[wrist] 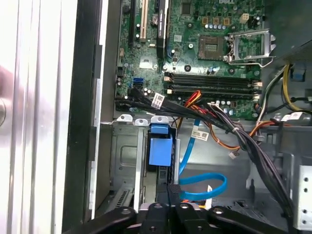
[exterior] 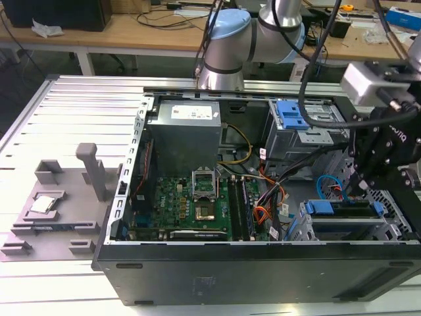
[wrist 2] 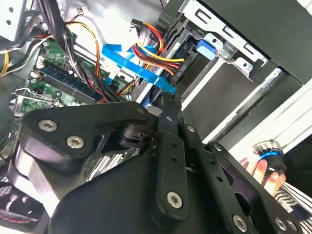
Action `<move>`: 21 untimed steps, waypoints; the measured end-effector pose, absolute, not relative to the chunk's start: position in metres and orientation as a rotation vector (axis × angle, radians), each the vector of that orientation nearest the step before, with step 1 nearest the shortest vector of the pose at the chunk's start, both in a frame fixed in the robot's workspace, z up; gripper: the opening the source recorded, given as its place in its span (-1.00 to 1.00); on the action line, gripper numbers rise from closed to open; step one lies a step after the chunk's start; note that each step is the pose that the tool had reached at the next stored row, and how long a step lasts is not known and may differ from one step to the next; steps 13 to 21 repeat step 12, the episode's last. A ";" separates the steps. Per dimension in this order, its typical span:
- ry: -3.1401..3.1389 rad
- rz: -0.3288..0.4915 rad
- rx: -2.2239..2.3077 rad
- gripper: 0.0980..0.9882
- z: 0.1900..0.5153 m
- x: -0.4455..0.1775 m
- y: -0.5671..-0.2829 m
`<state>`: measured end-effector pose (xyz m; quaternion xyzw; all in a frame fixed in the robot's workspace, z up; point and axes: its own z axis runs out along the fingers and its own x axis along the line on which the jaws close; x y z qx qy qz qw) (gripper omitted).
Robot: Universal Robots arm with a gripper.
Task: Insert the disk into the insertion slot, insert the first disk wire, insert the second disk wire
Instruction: 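Insert the second disk wire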
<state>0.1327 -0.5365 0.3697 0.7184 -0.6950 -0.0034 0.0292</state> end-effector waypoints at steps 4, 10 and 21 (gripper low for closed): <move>-2.144 -0.010 2.216 -0.98 0.388 0.133 -0.536; -2.144 -0.010 2.216 -0.98 0.390 0.133 -0.536; -2.144 -0.010 2.216 -0.98 0.390 0.133 -0.536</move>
